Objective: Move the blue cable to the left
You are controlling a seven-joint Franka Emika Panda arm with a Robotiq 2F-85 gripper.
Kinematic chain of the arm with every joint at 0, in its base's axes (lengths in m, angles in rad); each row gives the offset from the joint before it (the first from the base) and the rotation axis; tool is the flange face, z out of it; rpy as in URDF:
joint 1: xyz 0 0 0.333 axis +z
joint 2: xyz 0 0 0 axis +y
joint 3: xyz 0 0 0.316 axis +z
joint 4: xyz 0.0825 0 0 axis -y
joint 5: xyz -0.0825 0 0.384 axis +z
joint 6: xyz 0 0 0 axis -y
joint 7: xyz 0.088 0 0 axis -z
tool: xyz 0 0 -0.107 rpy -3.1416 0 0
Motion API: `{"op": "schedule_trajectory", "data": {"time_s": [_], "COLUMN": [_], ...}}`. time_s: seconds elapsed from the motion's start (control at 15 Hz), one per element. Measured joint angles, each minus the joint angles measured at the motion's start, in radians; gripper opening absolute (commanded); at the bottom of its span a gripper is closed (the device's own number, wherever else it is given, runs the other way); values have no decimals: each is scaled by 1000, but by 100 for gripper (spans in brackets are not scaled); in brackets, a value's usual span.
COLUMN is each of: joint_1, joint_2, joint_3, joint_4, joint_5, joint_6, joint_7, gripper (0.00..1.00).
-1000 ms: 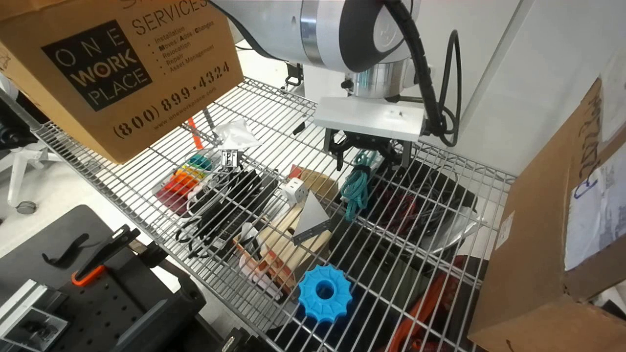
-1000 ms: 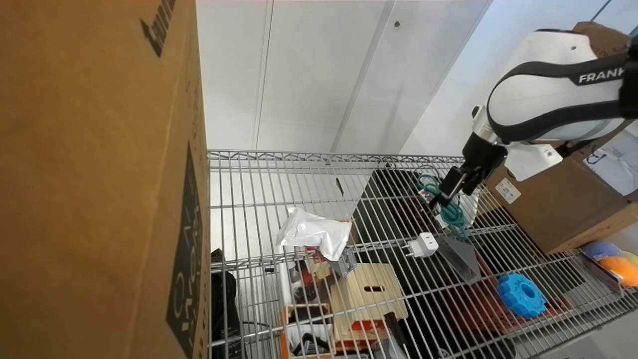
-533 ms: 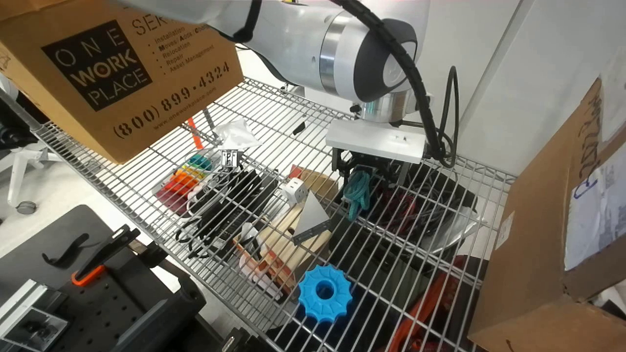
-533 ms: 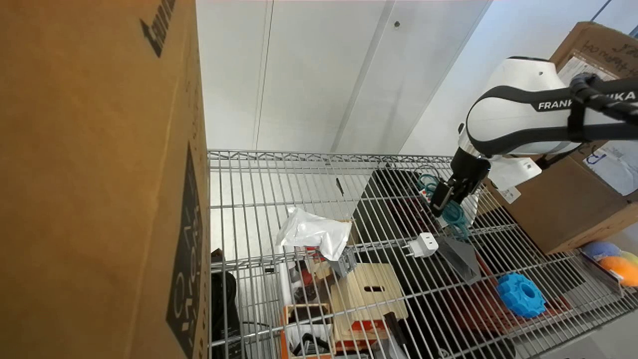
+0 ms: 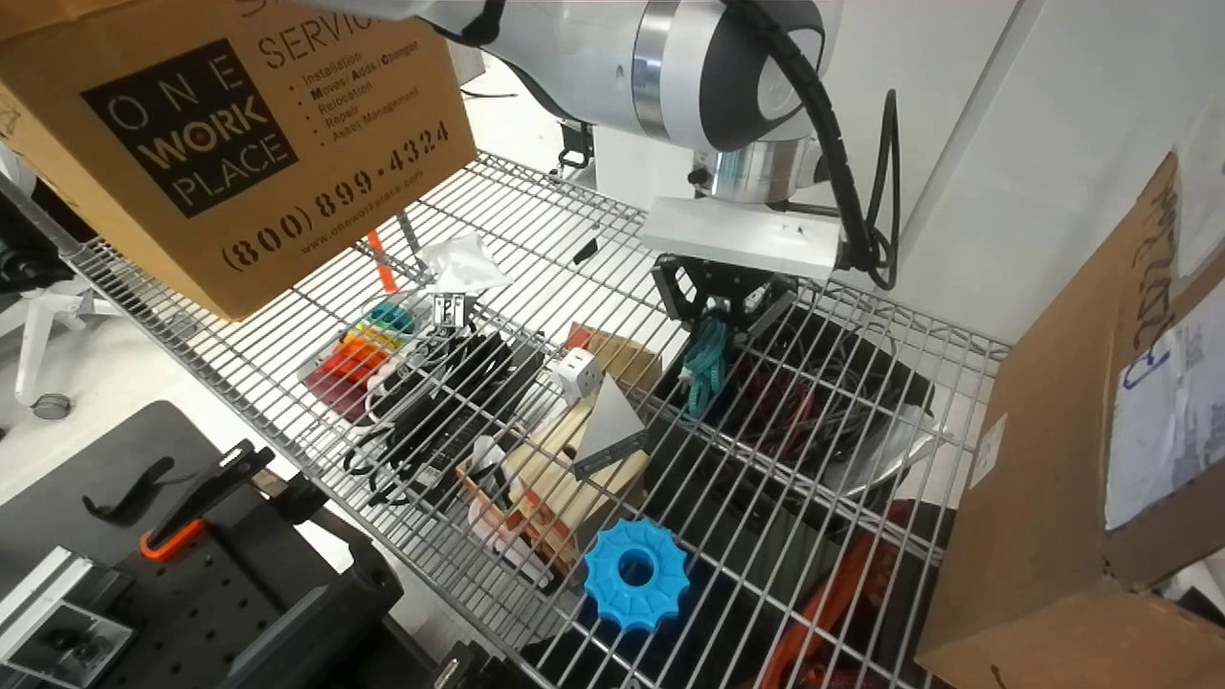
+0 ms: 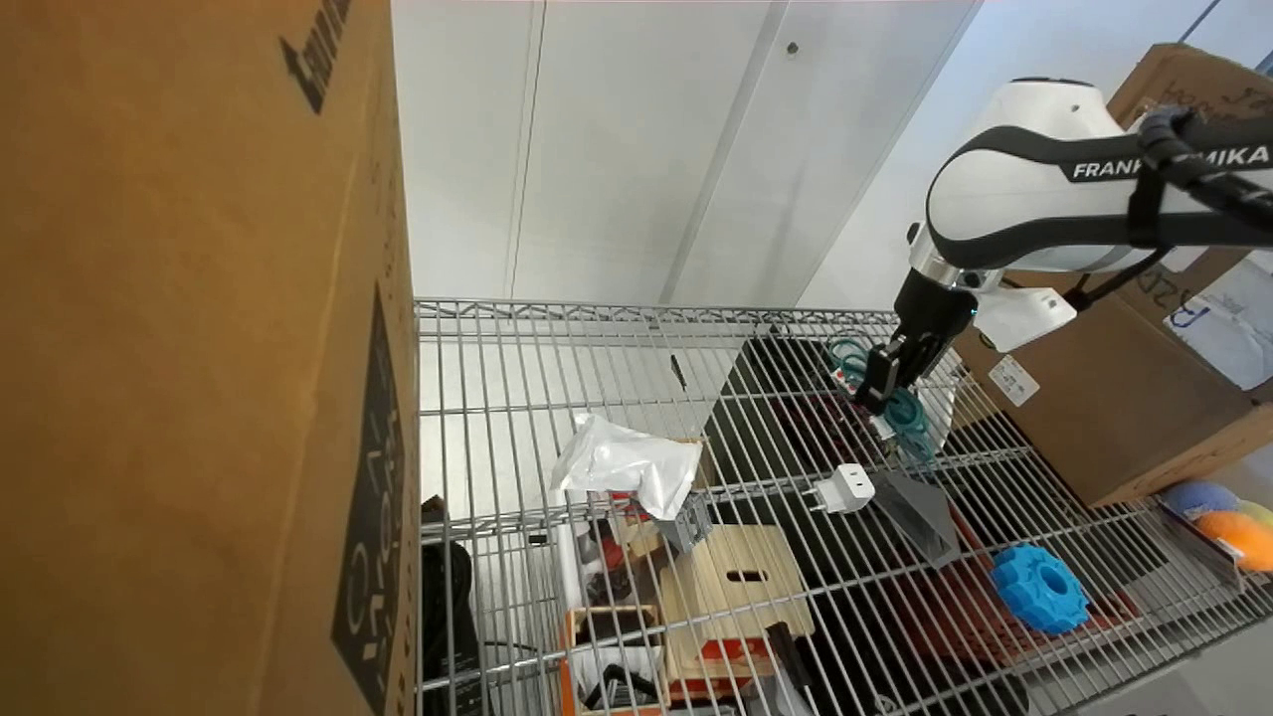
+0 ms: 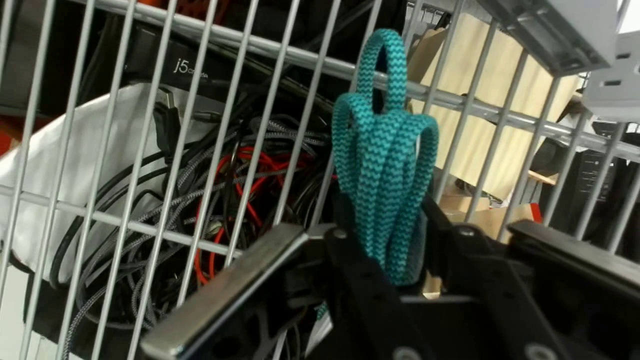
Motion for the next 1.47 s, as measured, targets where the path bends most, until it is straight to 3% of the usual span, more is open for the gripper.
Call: {"op": "schedule_trajectory", "data": {"time_s": [0.53,1.47], "joint_1": [44,300], "joint_2": [-7,-15], "joint_3": [2,28], "joint_4": [75,15], "joint_5": [-53,-199], "joint_6": [-102,-94], "joint_7": [-160,-483], "gripper": [8,8]}}
